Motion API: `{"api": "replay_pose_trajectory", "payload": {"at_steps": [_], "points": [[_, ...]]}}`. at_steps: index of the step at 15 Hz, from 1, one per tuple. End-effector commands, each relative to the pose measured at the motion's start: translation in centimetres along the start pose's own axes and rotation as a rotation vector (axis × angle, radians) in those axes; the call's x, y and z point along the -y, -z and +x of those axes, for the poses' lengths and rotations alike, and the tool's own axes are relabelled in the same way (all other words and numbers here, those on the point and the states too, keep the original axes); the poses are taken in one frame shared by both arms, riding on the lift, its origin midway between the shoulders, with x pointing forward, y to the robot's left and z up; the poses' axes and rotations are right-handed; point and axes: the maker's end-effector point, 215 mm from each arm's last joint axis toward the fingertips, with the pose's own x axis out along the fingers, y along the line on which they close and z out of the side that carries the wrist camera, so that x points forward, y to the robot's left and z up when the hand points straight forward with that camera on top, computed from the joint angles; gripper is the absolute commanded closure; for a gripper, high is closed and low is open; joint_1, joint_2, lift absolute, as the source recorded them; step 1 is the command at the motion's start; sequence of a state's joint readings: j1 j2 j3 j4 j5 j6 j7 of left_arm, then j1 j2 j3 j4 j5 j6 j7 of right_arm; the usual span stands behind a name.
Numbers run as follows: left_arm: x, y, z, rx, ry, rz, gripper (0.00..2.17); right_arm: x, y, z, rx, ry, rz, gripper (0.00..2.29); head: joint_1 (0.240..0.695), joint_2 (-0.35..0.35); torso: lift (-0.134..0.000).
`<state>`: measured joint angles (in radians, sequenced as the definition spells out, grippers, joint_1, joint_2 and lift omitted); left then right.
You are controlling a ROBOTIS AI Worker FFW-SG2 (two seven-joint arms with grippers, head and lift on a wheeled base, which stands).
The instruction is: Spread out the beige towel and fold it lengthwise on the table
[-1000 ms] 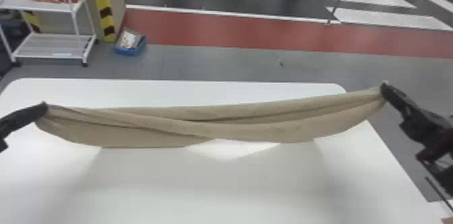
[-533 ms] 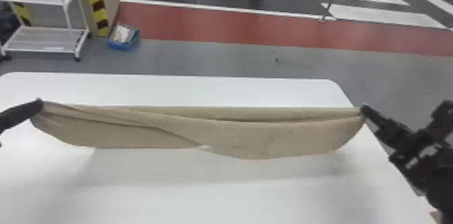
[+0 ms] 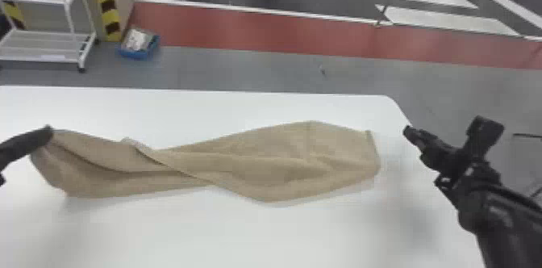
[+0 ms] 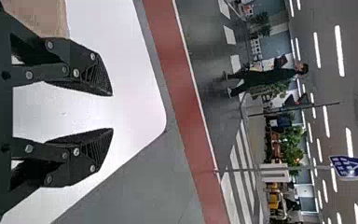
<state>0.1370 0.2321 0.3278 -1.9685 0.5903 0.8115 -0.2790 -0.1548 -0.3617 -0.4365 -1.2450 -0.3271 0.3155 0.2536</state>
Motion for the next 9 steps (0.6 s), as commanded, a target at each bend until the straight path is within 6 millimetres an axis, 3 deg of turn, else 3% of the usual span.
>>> {"api": "replay_pose_trajectory", "payload": {"at_steps": [1,2,5,7,9], "points": [[0.3,-0.2,0.2,0.003,0.006,0.005,1.36,1.3,-1.4,-2.8,0.012,0.006,-0.065,0.05,0.695,-0.254,-0.124],[0.3,-0.1,0.2,0.002,0.007,0.007,1.36,1.9,-2.4,-4.6,0.017,-0.005,-0.088,0.05,0.695,-0.260,-0.124],[0.4,0.1,0.3,0.002,0.007,0.004,1.36,-0.8,-3.6,-10.0,0.035,-0.103,-0.184,0.16,0.695,-0.274,-0.124],[0.7,0.3,0.7,0.003,0.013,0.006,1.36,-4.5,-3.0,-12.6,0.053,-0.197,-0.228,0.37,0.695,-0.267,-0.124],[0.9,0.5,1.0,-0.002,0.013,0.012,1.36,-9.6,-1.5,-14.3,0.053,-0.315,-0.285,0.41,0.695,-0.244,-0.124]]}}
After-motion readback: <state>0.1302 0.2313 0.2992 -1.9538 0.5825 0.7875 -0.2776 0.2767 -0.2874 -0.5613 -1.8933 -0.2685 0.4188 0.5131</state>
